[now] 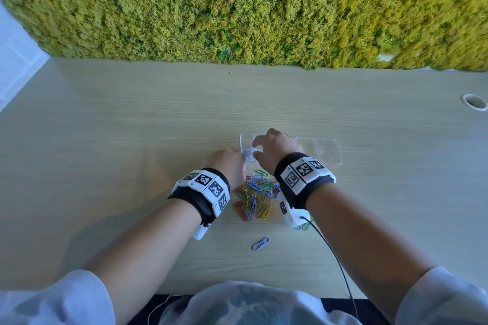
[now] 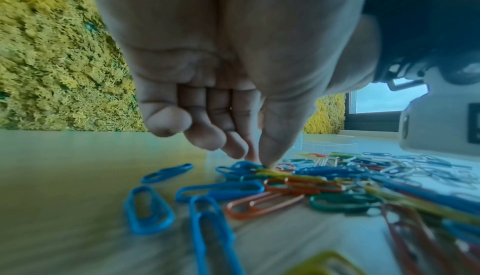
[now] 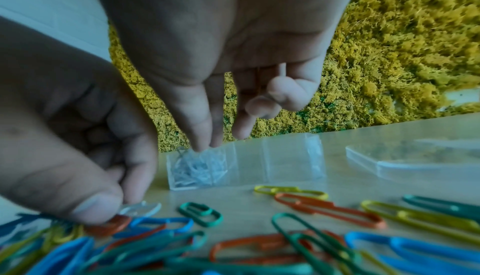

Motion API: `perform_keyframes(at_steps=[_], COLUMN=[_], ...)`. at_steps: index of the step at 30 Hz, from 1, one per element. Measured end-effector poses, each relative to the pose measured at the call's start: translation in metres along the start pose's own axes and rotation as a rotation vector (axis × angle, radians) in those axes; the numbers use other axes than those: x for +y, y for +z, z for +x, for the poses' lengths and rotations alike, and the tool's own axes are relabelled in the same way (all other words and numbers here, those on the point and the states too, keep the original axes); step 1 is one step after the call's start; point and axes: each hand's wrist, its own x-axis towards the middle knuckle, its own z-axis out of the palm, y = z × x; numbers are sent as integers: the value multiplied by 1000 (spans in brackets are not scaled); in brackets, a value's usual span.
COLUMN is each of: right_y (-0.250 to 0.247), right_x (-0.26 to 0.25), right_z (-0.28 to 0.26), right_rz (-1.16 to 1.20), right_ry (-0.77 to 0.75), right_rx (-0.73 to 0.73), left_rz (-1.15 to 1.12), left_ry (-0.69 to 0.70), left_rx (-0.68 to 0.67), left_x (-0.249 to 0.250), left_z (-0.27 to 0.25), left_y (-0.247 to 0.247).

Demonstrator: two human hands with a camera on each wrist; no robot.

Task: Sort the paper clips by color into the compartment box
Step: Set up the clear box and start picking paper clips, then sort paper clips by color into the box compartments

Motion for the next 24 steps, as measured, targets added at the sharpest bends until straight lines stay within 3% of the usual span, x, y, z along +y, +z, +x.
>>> perform_keyframes(at_steps=[5,9,14,20,24], right_y=[6,3,1,1,5], right_x=[-2,9,23,35,29], right_z=[-3,-4,-11,-22,-22], right_rz=[-71,144,230,194,119], right_ry=[-25,20,74,115,99], right_rx=[12,61,91,58,-71], left_rz=[-114,-281,-241,-155,-219], left_ry=[-5,-15,21,-5,66], left_rx=[-9,96,245,171,134], left_x=[-1,-3,-4,-2,-5], left_z=[0,-6,8,17,20], left_y=[0,-9,-22,-18,-11])
